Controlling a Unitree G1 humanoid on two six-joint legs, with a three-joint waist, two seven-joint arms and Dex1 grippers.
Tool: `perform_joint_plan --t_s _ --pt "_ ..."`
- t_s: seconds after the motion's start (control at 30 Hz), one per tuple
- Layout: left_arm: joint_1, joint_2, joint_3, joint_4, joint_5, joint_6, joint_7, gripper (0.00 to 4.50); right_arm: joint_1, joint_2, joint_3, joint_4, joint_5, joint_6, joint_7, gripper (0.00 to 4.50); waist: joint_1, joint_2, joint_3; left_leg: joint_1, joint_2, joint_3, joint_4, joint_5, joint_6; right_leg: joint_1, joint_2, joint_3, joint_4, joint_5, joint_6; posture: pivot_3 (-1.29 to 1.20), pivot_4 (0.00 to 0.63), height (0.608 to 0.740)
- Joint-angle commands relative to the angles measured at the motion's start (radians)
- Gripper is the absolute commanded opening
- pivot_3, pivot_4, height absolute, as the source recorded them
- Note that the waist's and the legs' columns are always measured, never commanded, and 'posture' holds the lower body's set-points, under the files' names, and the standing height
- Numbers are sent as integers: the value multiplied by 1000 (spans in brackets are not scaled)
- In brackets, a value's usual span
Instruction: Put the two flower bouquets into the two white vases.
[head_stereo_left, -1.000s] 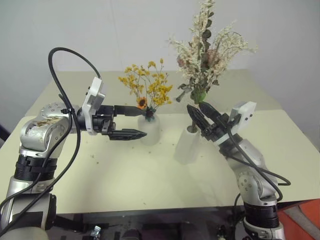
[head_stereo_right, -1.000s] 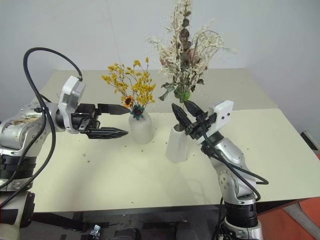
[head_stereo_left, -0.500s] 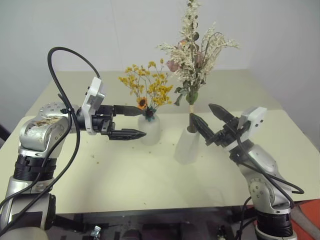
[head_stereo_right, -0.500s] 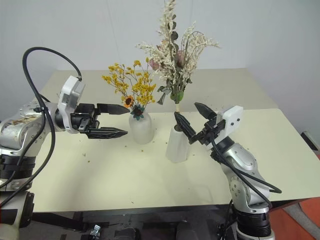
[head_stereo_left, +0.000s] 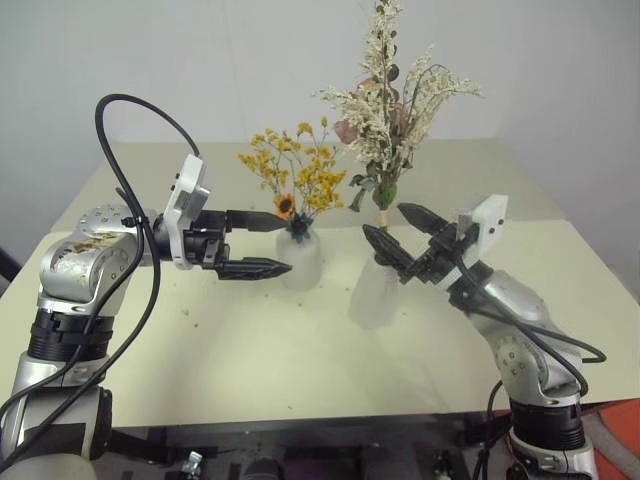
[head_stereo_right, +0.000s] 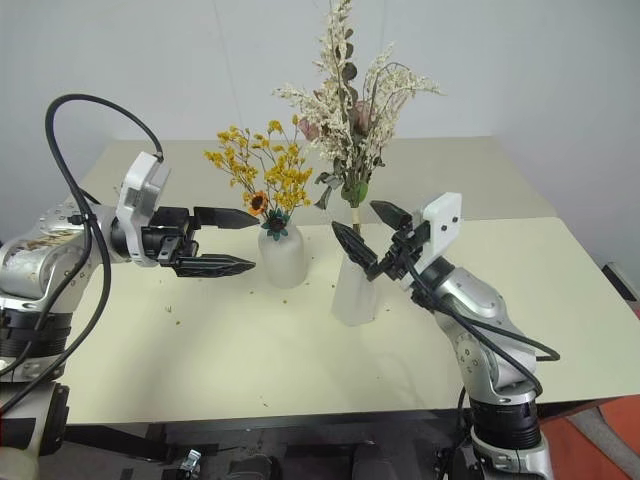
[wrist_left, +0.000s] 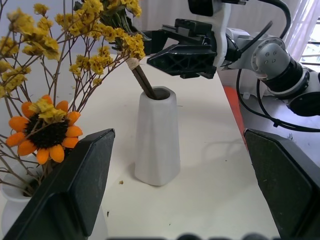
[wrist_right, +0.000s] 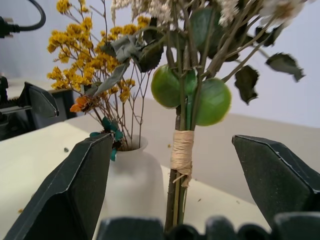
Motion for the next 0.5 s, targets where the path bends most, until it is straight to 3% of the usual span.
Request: perform_joint_plan --t_s 0.03,0.23,0.3,0.5 --pt "1 5 29 -30 -7 -9 7 4500 -70 -20 -34 -2 62 106 -28 4468 0 0 0 0 0 0 0 0 0 0 0 0 0 0 0 0 150 740" --pt "14 9 39 -39 -11 -11 17 4500 -150 -61 -61 23 110 222 -51 4307 1 0 0 -1 0 0 0 0 0 0 0 0 0 0 0 0 150 740" --pt "15 8 40 -39 -11 -11 19 4500 -162 -67 -66 30 111 234 -50 3923 1 0 0 0 0 0 0 0 0 0 0 0 0 0 0 0 150 740" --pt "24 8 44 -45 -13 -16 26 4500 -164 -61 -83 18 109 230 -54 1917 1 0 0 -1 0 0 0 0 0 0 0 0 0 0 0 0 150 740"
